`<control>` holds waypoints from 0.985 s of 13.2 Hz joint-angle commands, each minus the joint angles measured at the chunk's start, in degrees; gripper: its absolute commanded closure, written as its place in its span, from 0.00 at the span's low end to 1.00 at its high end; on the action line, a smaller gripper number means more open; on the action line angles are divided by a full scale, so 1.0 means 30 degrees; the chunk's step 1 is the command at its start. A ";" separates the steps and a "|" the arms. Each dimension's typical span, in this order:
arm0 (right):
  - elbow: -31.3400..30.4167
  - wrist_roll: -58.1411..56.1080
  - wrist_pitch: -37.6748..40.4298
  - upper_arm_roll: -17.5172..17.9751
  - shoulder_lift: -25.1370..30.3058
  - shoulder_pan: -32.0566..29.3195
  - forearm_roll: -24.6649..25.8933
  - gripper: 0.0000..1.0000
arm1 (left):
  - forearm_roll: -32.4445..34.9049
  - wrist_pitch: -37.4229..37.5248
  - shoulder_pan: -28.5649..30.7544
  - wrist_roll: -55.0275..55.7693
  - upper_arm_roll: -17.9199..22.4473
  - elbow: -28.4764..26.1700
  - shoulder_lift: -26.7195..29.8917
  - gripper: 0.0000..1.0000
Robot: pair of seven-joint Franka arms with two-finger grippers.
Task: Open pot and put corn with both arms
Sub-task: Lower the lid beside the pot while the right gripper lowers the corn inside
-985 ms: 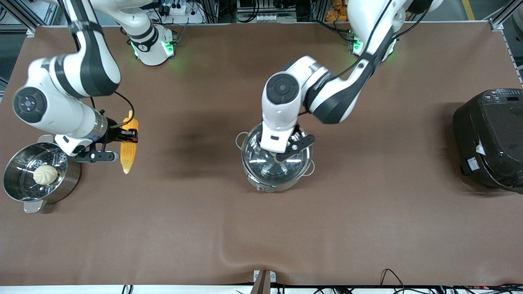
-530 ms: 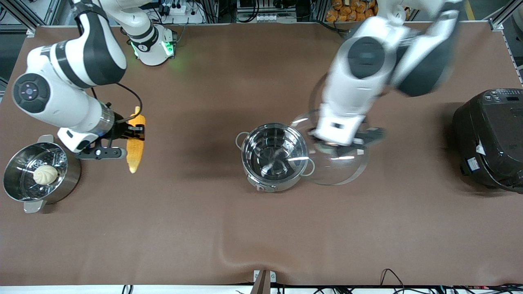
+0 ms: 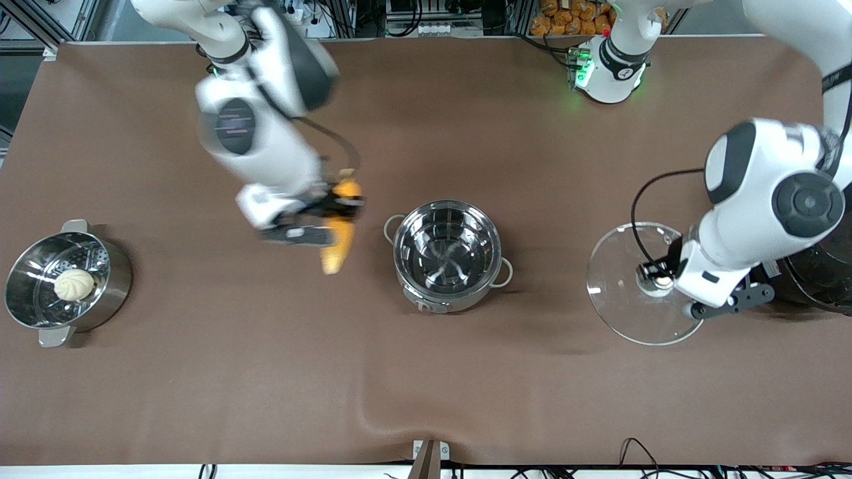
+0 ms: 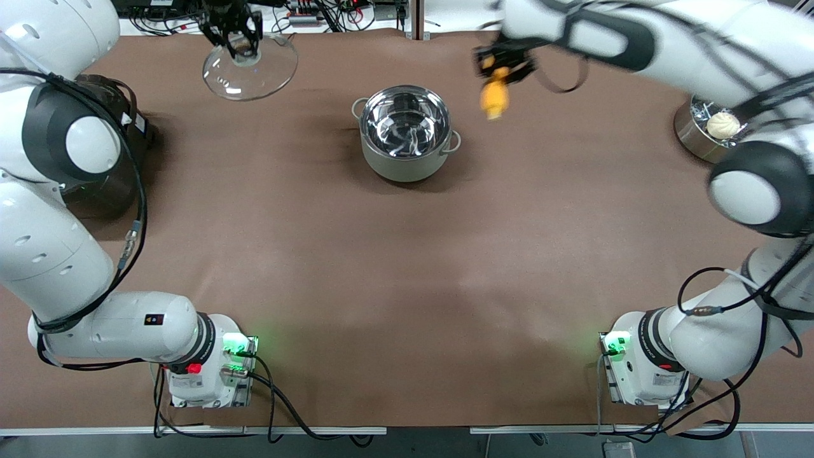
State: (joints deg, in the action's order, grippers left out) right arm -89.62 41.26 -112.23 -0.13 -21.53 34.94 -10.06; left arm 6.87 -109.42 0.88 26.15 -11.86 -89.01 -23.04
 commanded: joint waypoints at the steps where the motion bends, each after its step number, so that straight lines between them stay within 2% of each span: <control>1: 0.4607 0.3347 -0.2093 -0.0337 -0.4498 0.2229 -0.0045 0.83 | 0.0316 -0.4117 0.0728 -0.0193 -0.0353 -0.3803 0.0677 1.00; 3: 0.5729 0.3825 -0.3574 -0.0395 -0.5621 0.2882 0.0042 0.83 | 0.0257 -0.7371 0.0732 -0.0047 -0.0324 -0.6033 0.0329 1.00; 4: 0.5790 0.3826 -0.3954 -0.0396 -0.5770 0.3202 0.0478 0.83 | 0.0315 -0.8198 0.0732 -0.0046 -0.0324 -0.6419 -0.0138 1.00; 6: 0.5790 0.4000 -0.5094 -0.0396 -0.6791 0.3642 0.2028 0.82 | 0.0375 -0.8672 0.0645 -0.0046 -0.0295 -0.7296 -0.0669 1.00; 8: 0.5645 0.4119 -0.5628 -0.0396 -0.7206 0.4199 0.2327 0.82 | 0.0375 -1.0191 0.0702 -0.0046 -0.0266 -0.8381 -0.1195 1.00; 9: 0.5644 0.4119 -0.5396 -0.0396 -0.7149 0.4375 0.2357 0.76 | 0.0375 -1.0285 0.0644 -0.0017 -0.0266 -0.8705 -0.1197 1.00; 10: 0.5615 0.4786 -0.5393 -0.0396 -0.7119 0.4406 0.2270 0.40 | 0.0375 -1.0286 0.0644 0.0012 -0.0295 -0.8998 -0.1198 1.00; 11: 0.5643 0.5982 -0.5422 -0.0396 -0.7090 0.4320 0.2327 0.21 | 0.0375 -1.0228 0.0615 0.0012 -0.0295 -0.9117 -0.1198 1.00; 12: 0.5557 0.6226 -0.5278 -0.0396 -0.6974 0.4174 0.2328 0.00 | 0.0375 -1.0111 0.0644 -0.0017 -0.0295 -0.9176 -0.1140 0.90; 13: 0.5527 0.6199 -0.4870 -0.0425 -0.6885 0.3969 0.2328 0.00 | 0.0375 -0.9936 0.0615 -0.0046 -0.0266 -0.9090 -0.1023 0.06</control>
State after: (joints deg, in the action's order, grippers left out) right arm -74.16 57.76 -128.83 -0.93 -42.42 47.62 -4.04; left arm 6.90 -139.38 2.42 25.79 -12.28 -113.93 -27.36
